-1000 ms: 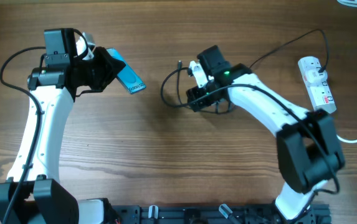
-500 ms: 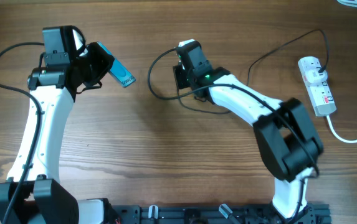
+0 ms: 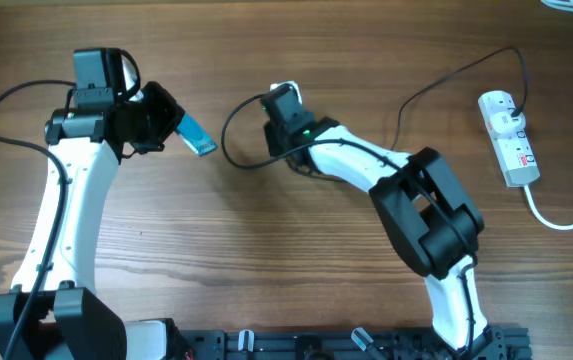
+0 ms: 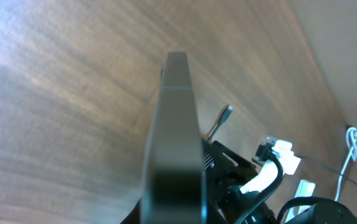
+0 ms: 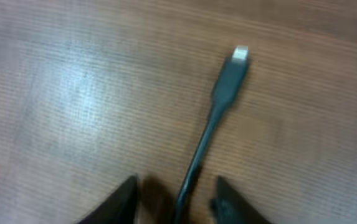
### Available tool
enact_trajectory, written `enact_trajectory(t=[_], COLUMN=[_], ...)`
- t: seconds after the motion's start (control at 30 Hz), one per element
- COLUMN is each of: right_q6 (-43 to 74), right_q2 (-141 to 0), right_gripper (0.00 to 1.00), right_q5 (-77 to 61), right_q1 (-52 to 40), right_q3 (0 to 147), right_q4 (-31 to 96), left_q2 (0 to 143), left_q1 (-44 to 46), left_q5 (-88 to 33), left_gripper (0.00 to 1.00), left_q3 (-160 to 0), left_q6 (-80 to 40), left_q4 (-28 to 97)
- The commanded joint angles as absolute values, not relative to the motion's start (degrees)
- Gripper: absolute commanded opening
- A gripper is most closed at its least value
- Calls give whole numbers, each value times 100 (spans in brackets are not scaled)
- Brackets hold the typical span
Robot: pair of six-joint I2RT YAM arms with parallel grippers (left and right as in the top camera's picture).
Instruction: Plug charger to phone and switch on socket
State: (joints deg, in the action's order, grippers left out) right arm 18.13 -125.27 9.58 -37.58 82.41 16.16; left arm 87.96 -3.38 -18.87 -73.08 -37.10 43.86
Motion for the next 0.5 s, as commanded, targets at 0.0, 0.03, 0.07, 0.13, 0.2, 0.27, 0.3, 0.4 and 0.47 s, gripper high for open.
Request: enact_trajectory(t=[0.0,0.03,0.07,0.13,0.2,0.27,0.3,0.4,0.47], right_q6=[1793,1741,1647,1616,1457,1330,1310,1197,1199], right_q2=[-12822,-12814,-12792,-12763,-12763,-12763,-12763,-12763,-12763], right_gripper=[23,19,11,4,4,4,4,4,4], right_q5=[867,864,854,729,744,755,779,775,773], right_q1=[-3852,-3833,-3795,-3756,-3739,-3708,-3704,-3638,-3548], right_q3=[8119,8165,8215,8370,8545,8567,8565,8499,8479], right_q4=[2788,3175,3551,4298,5118,5697,5894,6414,6657], left_q2=[8781,8781,8781,8781,8781,8781,8781,8781,8781], left_q1=[-311,-311,-311,-311,-311,-311,-311,-311,-311], left_q5=[-2036,-2174,-2307,-2534,-2727,-2904,-2945,-2958,-2954], left_gripper=[4,4,4,4,4,4,4,4,4], left_q3=[-7317,-7317,-7317,-7317,-7317,-7317,-7317,-7317,-7317], left_q6=[-3640,-3638,-3638,-3638,-3638,-3640,-3640,-3636,-3485], left_q4=[4534,4552,4552,4571,4598,4576,4565,4547,4552])
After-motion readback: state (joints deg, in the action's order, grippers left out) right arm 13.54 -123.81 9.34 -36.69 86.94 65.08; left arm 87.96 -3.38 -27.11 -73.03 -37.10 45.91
